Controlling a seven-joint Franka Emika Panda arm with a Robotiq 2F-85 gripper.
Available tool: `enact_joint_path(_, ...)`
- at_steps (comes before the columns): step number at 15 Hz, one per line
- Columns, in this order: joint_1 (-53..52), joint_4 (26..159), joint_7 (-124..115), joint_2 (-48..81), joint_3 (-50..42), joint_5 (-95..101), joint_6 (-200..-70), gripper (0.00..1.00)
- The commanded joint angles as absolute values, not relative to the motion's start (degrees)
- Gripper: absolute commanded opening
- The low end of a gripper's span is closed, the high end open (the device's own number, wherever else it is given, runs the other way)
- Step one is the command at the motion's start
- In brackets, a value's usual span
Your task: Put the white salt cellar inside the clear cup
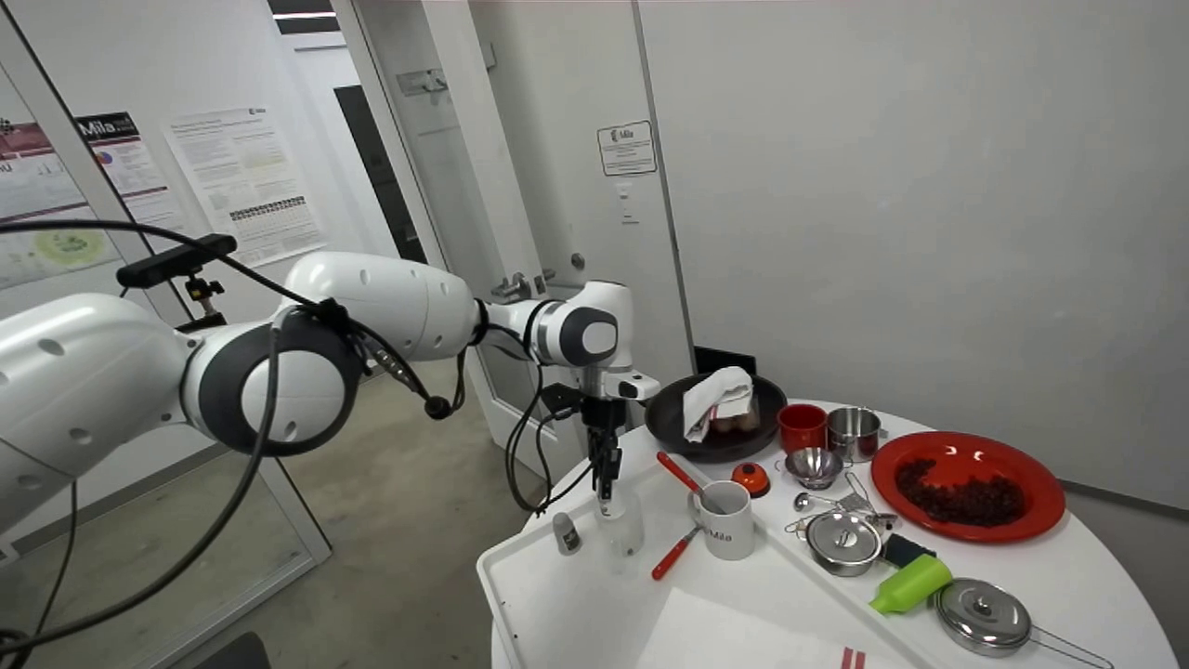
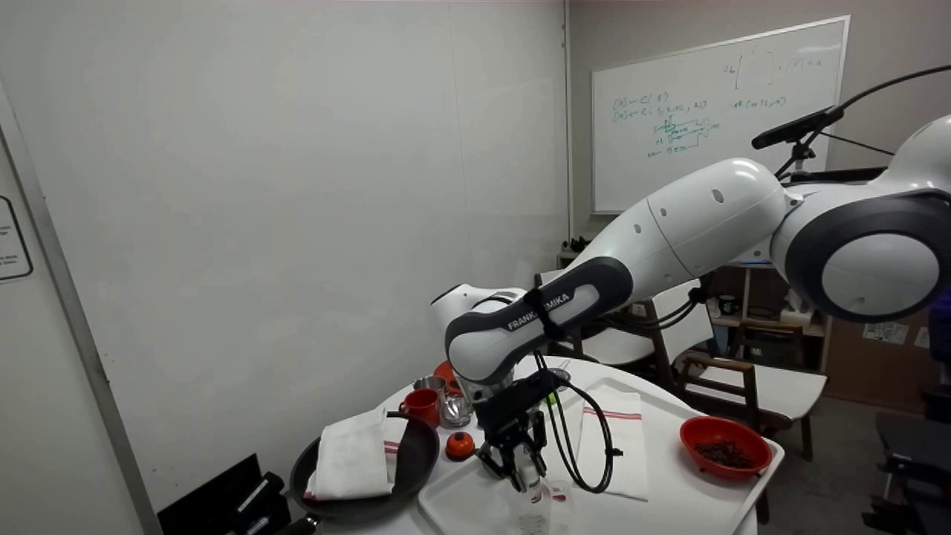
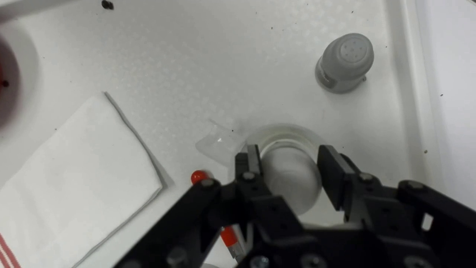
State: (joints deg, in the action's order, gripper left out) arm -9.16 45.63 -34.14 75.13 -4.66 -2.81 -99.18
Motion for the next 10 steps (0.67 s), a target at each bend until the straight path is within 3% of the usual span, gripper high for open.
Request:
enact_joint_path(1, -8.62, 39.40, -35.04, 79.24, -4.23, -2.60, -95.91, 0.63)
enact_joint_path(6, -8.04, 36.55, -35.22, 82.05, -4.16, -2.71, -93.70, 0.95)
enact_joint_path(10, -8.10, 36.87, -34.18, 81.30, -4.01, -3.35, -93.88, 1.00)
